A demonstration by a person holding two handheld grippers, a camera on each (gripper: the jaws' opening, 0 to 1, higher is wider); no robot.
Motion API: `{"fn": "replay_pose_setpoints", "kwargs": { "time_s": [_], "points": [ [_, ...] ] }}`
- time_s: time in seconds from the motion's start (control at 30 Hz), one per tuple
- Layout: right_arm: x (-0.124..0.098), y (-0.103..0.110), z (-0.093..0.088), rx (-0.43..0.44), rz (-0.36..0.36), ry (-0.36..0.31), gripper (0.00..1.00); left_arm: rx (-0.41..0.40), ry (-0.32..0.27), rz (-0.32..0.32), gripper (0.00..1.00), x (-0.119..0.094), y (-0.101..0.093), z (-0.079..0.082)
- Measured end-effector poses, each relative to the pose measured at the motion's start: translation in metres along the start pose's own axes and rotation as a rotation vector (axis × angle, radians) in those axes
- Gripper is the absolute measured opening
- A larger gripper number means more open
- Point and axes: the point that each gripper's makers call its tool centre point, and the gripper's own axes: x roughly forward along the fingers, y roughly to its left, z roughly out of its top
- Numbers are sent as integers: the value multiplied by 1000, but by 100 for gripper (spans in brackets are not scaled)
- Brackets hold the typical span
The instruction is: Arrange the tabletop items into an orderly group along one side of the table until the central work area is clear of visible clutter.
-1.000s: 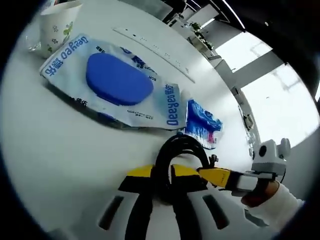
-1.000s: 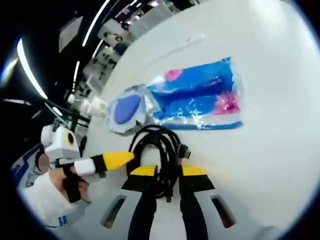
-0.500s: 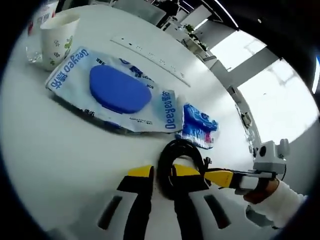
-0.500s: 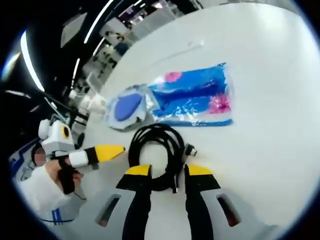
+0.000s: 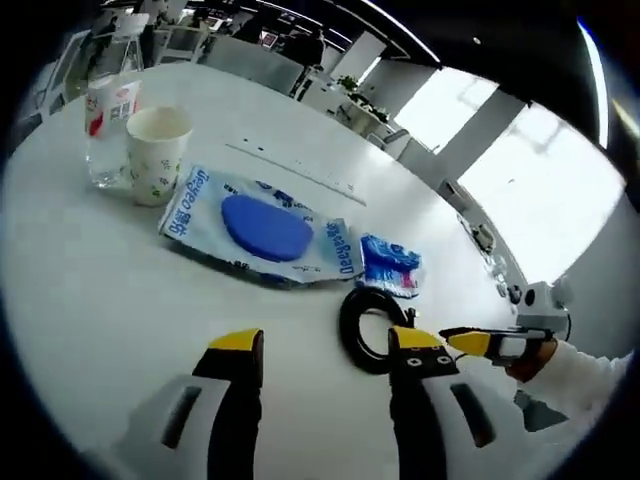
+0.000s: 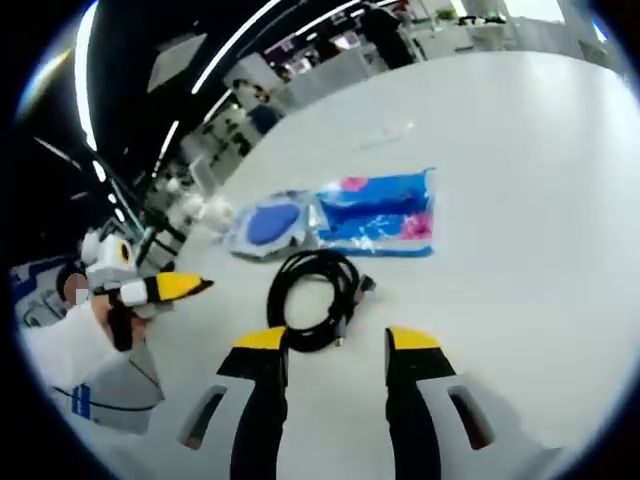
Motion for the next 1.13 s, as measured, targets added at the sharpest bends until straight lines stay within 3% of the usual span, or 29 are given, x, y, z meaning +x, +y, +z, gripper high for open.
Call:
{"fn": "replay_pose_setpoints", "kwargs": {
  "time_s": [0.17,0.33,0.53,0.73,0.77,1.13],
  "points": [
    [-20,2,-2,9,10,-42,46,36,-27,20,60,-31,20,4],
    [-39,6,-8,-47,-6,-51,52,74,-61,47,67,-62,33,4],
    [-60,19,-22,-90,-2,-50,71,94,-123,76,81,-99,59,10],
    [-76,30,-35,-122,-3,-44,80,193,-71,163,100,-127,95,9],
    [-78,32,-36,-122,-4,-45,81,219,-52,198,99,-133,104,9],
    [-93,43,-49,-81,5,-17,89,193,-26,208,100,-152,128,10]
  ]
}}
